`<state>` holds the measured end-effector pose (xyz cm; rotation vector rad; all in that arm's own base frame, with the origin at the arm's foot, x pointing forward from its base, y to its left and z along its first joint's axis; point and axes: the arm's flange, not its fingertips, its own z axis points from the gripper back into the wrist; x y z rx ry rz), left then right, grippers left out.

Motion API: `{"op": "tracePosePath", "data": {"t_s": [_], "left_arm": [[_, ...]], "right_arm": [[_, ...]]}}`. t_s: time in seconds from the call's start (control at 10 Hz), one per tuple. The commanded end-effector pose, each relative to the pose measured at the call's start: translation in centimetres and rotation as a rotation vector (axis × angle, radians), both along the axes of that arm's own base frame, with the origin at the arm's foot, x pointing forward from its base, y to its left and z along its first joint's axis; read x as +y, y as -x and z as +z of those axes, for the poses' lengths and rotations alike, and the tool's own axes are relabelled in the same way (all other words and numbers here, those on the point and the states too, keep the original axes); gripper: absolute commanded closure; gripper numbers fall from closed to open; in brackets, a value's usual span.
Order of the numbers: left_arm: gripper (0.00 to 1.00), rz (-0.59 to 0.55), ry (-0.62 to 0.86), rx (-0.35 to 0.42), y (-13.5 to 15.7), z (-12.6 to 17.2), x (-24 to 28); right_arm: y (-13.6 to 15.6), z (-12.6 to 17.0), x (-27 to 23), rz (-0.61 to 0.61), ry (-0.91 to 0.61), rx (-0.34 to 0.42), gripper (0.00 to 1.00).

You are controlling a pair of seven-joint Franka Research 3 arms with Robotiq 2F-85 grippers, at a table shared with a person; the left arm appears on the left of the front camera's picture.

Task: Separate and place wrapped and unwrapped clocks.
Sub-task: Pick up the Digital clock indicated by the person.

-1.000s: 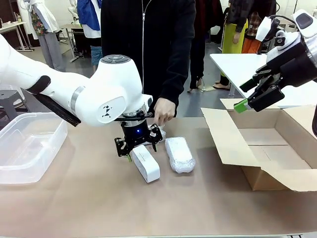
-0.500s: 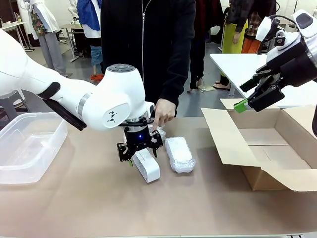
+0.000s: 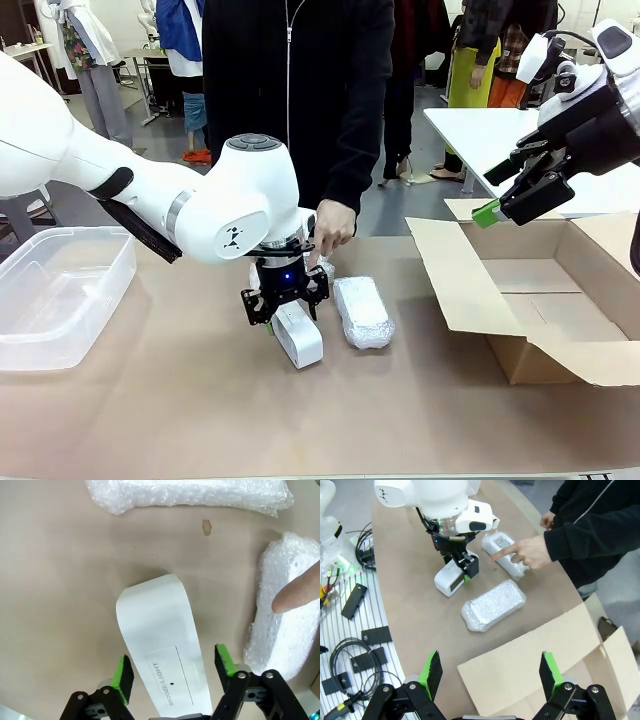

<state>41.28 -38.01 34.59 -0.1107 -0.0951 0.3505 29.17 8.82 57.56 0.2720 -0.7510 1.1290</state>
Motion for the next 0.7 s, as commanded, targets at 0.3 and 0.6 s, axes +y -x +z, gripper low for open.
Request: {"op": "tracePosePath", "data": {"t_s": [0.3,0.6], "left_arm": [[0.58,0.047,-0.020,-0.009,-0.17,-0.24,-0.85],[0.89,0.063,-0.004,0.000,-0.14,0.06,-0.64]], "right_arm": [[0.07,-0.30,0.02,0.012,-0.012,0.009,0.00],[0.07,-0.30,0.02,0.012,-0.012,0.009,0.00]]}}
